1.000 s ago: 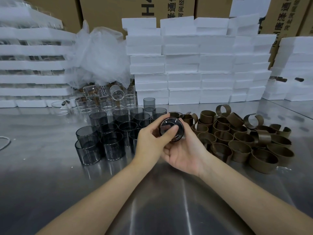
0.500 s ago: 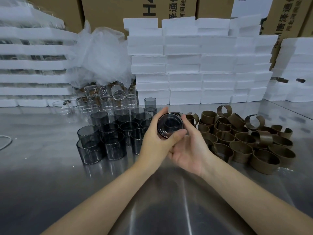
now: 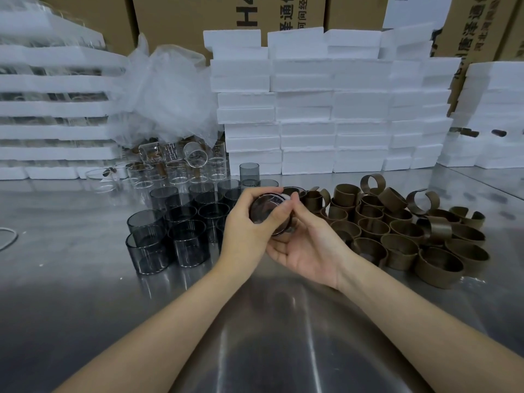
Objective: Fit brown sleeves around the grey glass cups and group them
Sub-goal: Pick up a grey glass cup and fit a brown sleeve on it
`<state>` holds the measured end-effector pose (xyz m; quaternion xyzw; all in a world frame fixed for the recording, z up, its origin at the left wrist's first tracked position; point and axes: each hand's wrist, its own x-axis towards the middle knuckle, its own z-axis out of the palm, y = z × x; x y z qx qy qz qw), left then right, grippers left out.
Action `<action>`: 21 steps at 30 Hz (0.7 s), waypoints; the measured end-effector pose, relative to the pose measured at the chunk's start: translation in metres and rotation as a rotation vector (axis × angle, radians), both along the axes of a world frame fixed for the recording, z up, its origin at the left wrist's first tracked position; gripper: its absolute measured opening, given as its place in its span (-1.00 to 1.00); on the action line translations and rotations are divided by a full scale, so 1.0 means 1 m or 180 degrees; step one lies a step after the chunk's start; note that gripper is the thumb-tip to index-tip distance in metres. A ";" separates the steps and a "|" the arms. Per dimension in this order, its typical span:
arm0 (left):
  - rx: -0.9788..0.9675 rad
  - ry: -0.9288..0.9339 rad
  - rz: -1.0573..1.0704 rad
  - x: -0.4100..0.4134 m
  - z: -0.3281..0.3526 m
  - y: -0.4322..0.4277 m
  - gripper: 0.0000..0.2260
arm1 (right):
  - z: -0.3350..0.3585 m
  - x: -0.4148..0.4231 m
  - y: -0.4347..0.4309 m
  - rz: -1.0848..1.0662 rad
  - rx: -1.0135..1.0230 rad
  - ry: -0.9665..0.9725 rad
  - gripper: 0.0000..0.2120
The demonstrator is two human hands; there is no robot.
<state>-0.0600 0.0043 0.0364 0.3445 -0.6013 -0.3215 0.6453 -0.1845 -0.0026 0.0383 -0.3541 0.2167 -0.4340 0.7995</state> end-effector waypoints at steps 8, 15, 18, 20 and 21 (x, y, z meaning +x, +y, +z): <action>-0.0086 -0.0018 0.0327 -0.002 -0.003 0.000 -0.68 | -0.003 0.002 0.001 -0.0082 -0.0371 0.0314 -0.46; -0.0156 0.0142 0.0489 -0.004 -0.010 0.000 -0.70 | -0.009 0.007 0.005 -0.0306 -0.1083 0.0729 -0.53; -0.0250 0.0181 0.0344 -0.005 -0.012 -0.003 -0.71 | -0.010 0.006 0.003 -0.0794 -0.1138 0.0640 -0.64; -0.0351 0.0279 0.0175 -0.008 -0.013 -0.001 -0.60 | -0.010 0.005 0.001 -0.1107 -0.1176 0.0545 -0.67; -0.0541 0.0171 0.0254 -0.008 -0.013 0.000 -0.56 | -0.009 0.005 -0.001 -0.1358 -0.1259 0.0691 -0.66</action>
